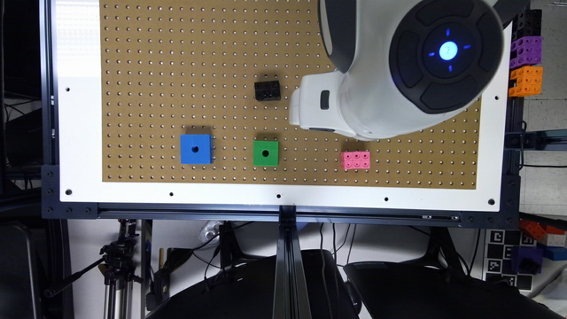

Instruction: Pick up pink block.

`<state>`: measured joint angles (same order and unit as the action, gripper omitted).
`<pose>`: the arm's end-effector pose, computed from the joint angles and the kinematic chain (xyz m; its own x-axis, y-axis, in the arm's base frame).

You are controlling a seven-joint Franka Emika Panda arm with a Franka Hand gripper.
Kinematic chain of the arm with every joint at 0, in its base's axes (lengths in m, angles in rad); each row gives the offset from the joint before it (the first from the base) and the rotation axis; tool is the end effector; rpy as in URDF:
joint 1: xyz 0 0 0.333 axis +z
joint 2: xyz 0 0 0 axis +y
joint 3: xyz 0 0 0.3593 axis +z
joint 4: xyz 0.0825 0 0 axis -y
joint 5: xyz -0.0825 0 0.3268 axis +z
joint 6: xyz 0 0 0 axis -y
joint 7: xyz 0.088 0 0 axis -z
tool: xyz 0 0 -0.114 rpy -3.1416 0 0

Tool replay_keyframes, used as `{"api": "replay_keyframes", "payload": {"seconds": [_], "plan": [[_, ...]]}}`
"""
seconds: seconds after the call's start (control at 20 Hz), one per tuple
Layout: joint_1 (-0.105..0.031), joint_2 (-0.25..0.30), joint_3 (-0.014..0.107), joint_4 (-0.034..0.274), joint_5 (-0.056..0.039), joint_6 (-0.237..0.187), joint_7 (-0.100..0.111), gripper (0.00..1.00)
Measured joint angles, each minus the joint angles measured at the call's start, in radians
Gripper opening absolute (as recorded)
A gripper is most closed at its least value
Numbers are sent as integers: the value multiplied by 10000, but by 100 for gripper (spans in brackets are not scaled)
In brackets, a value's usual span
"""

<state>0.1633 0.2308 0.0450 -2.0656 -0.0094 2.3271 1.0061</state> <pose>0.5415 0.1129 0.3976 0.7016 -0.7124 0.0138 -0.7119 -0.7017 -0.0279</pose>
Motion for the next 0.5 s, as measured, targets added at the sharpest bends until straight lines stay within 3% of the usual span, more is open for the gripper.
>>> {"api": "replay_keyframes", "payload": {"seconds": [0.1, 0.3, 0.5], "plan": [[15, 5, 41, 11, 15, 14, 2, 100], [25, 61, 380, 191, 21, 27, 192, 100], [29, 469, 596, 722, 10, 27, 330, 100]]}}
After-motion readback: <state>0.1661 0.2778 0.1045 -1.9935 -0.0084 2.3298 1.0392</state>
